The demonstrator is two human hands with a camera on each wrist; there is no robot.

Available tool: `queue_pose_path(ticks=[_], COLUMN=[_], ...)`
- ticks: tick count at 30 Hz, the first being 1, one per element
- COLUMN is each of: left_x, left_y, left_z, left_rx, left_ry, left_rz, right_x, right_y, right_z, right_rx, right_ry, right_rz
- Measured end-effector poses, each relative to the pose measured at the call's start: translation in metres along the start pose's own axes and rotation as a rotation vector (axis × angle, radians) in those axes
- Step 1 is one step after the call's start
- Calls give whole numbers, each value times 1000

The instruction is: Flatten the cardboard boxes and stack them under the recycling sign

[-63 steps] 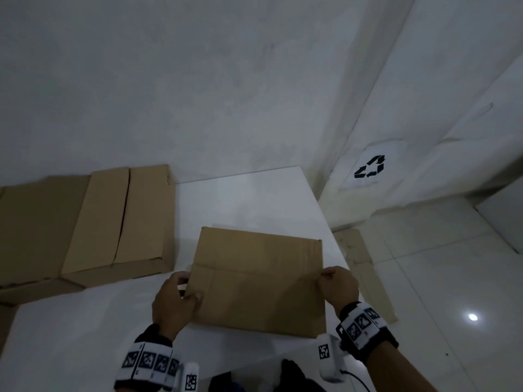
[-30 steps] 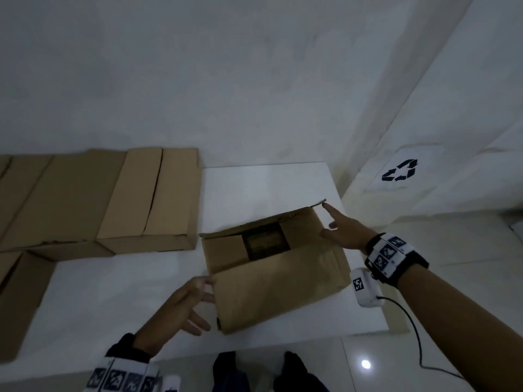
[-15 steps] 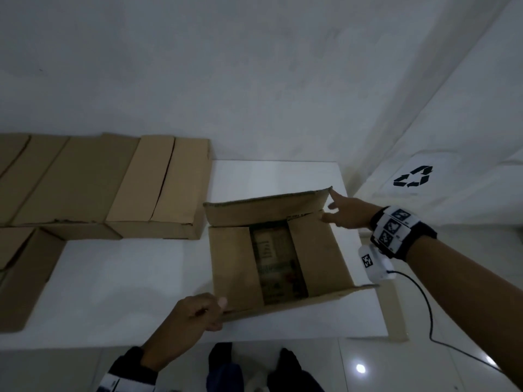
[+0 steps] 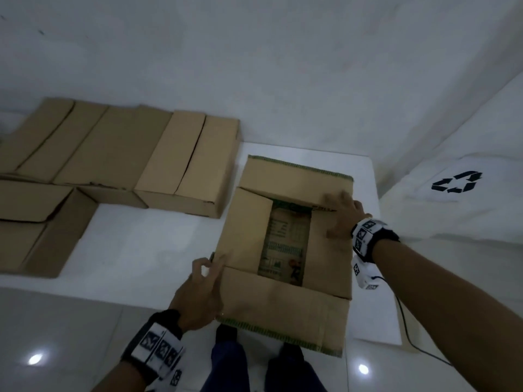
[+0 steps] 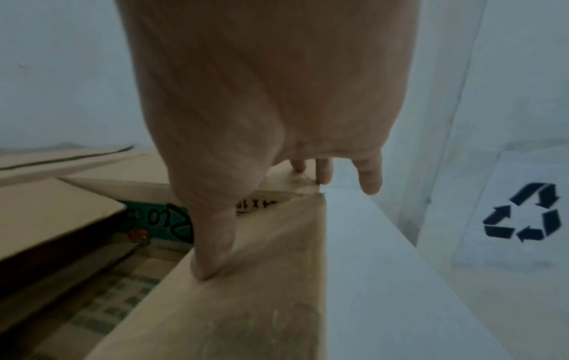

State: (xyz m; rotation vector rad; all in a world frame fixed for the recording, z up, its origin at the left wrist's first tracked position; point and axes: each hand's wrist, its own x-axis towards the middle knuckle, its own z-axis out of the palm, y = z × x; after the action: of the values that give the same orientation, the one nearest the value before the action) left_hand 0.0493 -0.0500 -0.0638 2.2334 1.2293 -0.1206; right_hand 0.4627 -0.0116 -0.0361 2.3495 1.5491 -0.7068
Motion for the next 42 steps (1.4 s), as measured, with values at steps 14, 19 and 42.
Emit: queue_pose_path(ticks=[14, 19, 42], left_x=[67, 70, 127], left_y=[18, 18, 89], left_z=[-35, -32, -32], left_rx=[203, 201, 597], left_ry=[7, 8, -397], left_rz=[-74, -138, 439], right_x=[-5, -8, -79], right_y=[18, 19, -61], right_z=[32, 40, 58], right_rx=[213, 208, -390], right_ry=[-28, -23, -88], right_rz=[23, 49, -286])
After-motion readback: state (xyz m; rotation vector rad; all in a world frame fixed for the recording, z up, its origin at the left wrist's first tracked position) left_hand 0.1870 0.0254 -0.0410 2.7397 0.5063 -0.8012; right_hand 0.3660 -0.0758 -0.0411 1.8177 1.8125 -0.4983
